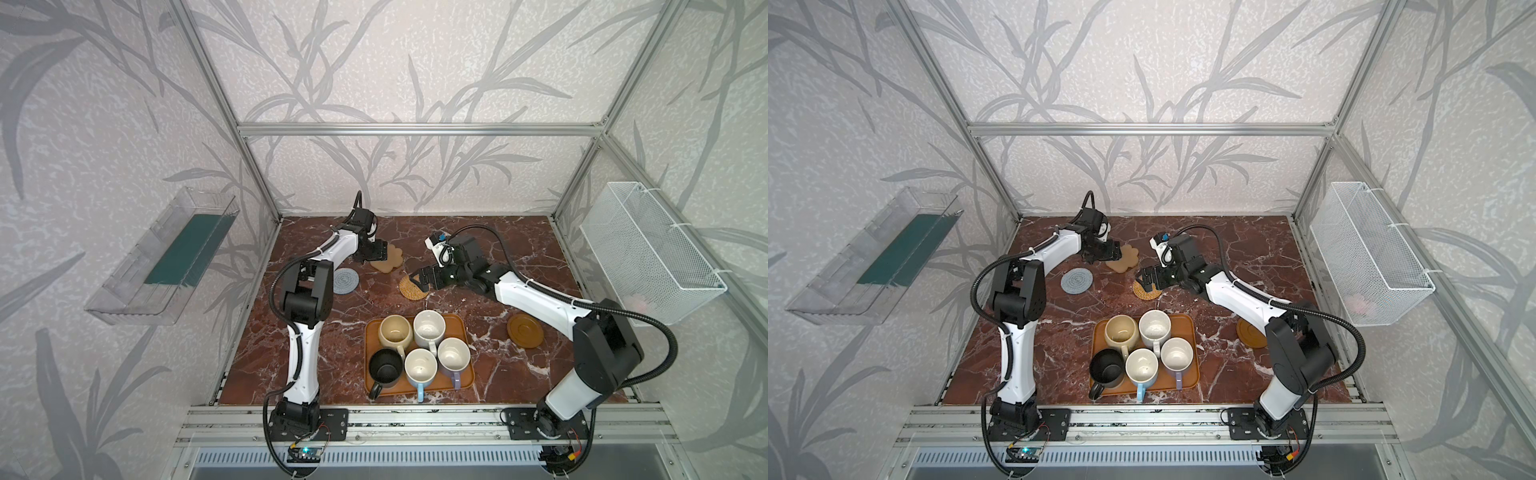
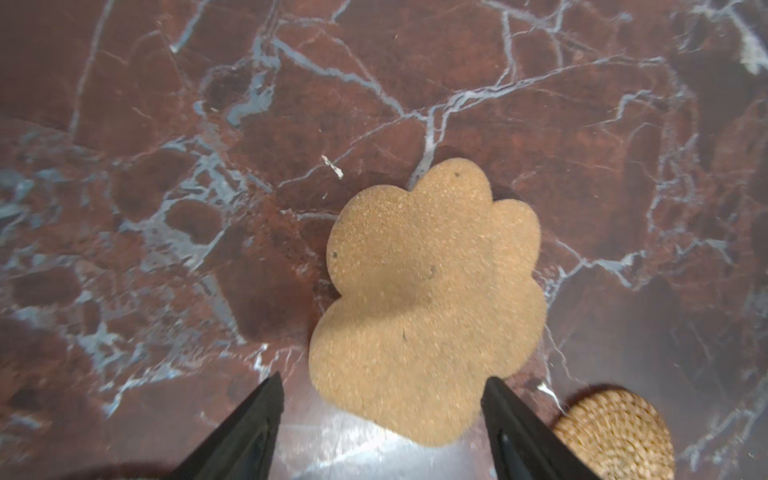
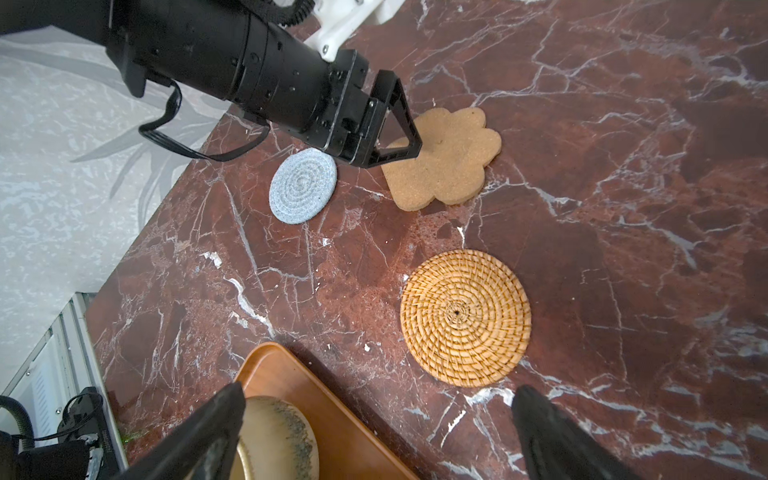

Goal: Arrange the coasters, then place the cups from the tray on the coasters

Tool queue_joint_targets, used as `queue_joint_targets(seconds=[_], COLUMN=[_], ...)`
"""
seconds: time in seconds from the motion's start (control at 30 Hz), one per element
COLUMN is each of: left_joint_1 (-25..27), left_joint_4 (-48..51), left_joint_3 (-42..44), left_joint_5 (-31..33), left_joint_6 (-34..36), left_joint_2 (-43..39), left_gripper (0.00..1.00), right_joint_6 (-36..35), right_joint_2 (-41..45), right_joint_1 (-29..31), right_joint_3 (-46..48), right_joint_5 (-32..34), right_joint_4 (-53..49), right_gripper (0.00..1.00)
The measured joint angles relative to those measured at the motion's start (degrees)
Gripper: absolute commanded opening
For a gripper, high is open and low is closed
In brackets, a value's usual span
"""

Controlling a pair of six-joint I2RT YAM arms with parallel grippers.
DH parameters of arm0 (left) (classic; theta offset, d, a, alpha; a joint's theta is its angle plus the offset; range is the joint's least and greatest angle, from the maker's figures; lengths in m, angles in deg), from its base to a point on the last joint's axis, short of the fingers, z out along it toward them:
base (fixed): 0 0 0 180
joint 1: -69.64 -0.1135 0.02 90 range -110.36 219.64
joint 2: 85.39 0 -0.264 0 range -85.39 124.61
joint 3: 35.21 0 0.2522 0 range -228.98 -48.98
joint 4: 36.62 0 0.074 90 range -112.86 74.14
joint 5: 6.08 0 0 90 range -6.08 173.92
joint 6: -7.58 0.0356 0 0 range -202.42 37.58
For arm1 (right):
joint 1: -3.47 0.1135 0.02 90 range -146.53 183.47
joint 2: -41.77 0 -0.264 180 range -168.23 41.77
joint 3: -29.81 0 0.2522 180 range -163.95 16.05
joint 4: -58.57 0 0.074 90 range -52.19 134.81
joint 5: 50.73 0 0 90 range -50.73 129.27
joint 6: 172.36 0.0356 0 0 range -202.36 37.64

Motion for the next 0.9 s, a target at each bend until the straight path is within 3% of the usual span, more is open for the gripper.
queue_joint_targets(seconds=[0.47,0.9], left_joint_1=[0.9,2.5], left_joint_4=[4.5,9.5], left_joint_3=[-9.7,-13.1], left_joint_5=[1.5,8.0], left_joint_6=[-1.2,-3.3], left_joint_2=[7.2,9.3], left_gripper=[0.7,0.55], right_joint_6=[0.0,0.1], right_joint_2=[-0.8,-0.8], right_joint_1=[-0.2,-0.4], right_joint_3=[-0.5,-0.5], right_joint_5=[-0.8,-0.8], right_joint_4=[-0.5,-1.5], right_gripper=[0.99,0.99])
